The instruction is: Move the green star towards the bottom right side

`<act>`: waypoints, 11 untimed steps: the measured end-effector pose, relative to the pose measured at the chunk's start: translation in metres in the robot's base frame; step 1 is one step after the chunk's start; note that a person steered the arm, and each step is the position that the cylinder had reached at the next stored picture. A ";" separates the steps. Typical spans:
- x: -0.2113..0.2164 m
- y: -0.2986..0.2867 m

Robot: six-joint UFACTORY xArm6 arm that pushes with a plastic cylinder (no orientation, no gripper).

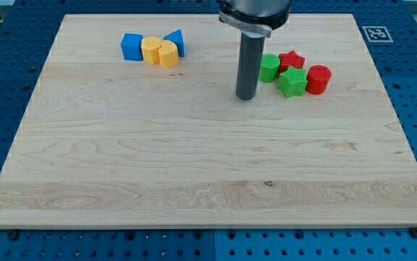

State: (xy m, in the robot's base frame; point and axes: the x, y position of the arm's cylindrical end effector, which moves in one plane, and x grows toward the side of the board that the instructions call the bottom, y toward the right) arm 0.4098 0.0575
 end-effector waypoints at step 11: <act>0.067 0.142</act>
